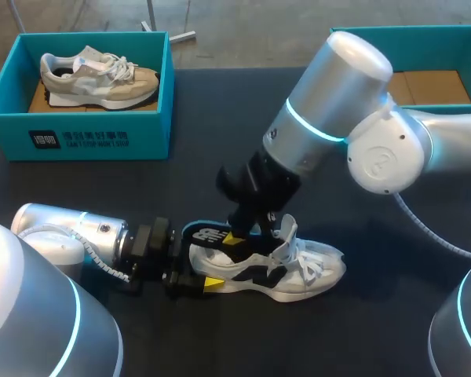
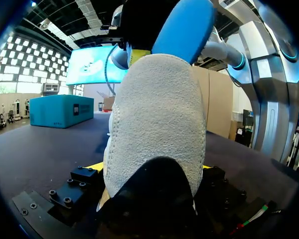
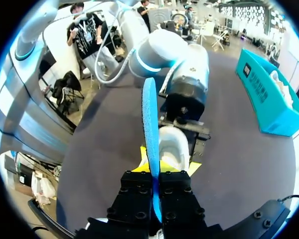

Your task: Take the shoe out of the shoebox, open the shoe tongue, remove and reinsert the insole, then place the shoe into the shoebox

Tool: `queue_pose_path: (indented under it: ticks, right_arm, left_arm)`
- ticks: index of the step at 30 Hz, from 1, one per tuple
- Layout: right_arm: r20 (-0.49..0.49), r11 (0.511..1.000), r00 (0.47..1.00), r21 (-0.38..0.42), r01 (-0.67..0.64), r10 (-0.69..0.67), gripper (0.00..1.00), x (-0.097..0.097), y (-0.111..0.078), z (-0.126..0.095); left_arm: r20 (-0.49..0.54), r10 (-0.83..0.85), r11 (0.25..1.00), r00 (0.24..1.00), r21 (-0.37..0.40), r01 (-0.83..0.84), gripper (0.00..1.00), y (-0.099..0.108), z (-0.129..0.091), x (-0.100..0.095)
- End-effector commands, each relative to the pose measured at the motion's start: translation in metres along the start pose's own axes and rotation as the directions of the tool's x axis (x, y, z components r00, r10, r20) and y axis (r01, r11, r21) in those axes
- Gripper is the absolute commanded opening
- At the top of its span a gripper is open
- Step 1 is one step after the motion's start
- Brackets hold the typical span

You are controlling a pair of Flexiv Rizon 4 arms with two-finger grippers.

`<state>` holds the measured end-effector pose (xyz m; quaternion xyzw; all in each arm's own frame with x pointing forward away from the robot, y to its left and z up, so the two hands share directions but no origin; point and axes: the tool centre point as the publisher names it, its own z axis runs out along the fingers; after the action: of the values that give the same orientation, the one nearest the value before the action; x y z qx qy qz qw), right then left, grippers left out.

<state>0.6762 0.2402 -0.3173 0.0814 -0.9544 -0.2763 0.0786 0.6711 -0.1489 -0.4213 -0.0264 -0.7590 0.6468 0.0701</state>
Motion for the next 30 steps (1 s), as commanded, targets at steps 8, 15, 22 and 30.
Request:
queue_pose_path:
  ticks: [8, 15, 22, 30]
  right_arm:
    - [0.002, 0.992, 0.999, -0.121, 0.037, -0.037, 0.0, -0.006, 0.013, -0.043]
    - [0.022, 0.977, 0.997, -0.203, 0.072, -0.069, 0.0, -0.006, 0.037, -0.087]
    - [0.012, 0.937, 0.996, -0.34, 0.082, -0.083, 0.0, -0.007, 0.055, -0.118]
    - [0.012, 0.937, 0.996, -0.34, 0.082, -0.083, 0.0, -0.007, 0.055, -0.118]
  left_arm:
    - [0.001, 0.0, 1.0, 1.0, -0.002, 0.0, 0.0, 0.002, 0.001, -0.001]
    - [0.001, 0.0, 1.0, 1.0, -0.002, 0.0, 0.0, 0.002, 0.001, -0.001]
    - [0.001, 0.0, 1.0, 1.0, -0.002, 0.0, 0.0, 0.002, 0.001, -0.001]
    - [0.001, 0.0, 1.0, 1.0, -0.002, 0.0, 0.0, 0.002, 0.001, -0.001]
